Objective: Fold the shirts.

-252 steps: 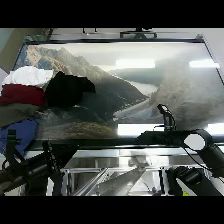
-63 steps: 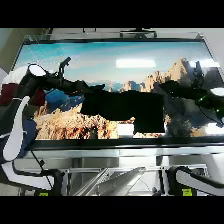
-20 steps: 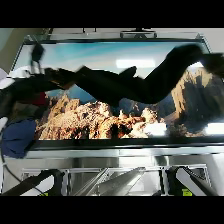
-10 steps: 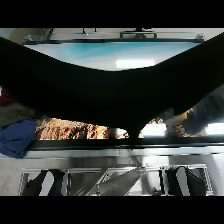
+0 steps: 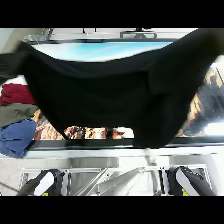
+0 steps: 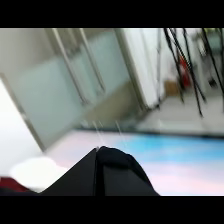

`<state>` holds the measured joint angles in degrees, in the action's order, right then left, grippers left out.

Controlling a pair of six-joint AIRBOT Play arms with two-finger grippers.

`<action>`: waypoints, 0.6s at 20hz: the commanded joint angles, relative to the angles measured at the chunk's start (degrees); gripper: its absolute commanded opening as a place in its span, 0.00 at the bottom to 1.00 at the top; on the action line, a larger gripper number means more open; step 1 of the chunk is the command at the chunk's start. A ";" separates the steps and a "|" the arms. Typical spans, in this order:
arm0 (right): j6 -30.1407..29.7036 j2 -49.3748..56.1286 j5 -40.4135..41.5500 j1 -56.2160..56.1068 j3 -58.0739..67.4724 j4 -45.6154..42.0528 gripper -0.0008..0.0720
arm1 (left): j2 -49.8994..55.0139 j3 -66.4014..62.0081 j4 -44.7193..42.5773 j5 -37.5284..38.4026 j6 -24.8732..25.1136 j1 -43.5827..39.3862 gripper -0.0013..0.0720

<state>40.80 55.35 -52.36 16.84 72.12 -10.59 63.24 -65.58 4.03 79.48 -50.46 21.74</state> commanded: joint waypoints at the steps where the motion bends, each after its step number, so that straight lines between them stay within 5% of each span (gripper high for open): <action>1: -0.52 14.93 19.04 -11.80 0.00 -17.70 0.03 | 15.15 -0.04 -11.02 -11.23 5.31 -8.41 0.06; 3: -0.31 23.89 25.33 -12.70 0.07 -16.55 0.04 | 23.26 -0.15 -10.75 -18.88 10.19 -9.31 0.06; 4: -0.33 27.12 25.55 -12.37 0.07 -15.45 0.08 | 26.64 -1.11 -10.78 -20.76 10.45 -8.96 0.15; 6: -0.31 30.97 25.29 -11.26 0.07 -14.75 0.69 | 32.50 -5.60 -11.87 -18.21 10.38 -6.47 0.80; 7: -0.31 31.12 24.24 -10.21 0.07 -14.91 0.71 | 34.38 -8.31 -12.92 -15.65 10.12 -4.61 0.98; 9: 1.01 29.14 19.39 -6.82 0.07 -15.04 0.71 | 36.59 -14.38 -17.88 -8.96 5.84 -0.20 0.98; 12: 11.85 25.62 5.16 1.81 0.00 -21.90 0.71 | 36.68 -19.96 -36.68 -0.09 -6.95 5.01 0.98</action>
<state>44.40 82.41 -36.32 12.51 72.18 -27.03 97.86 -80.29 -17.43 71.24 -47.94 22.50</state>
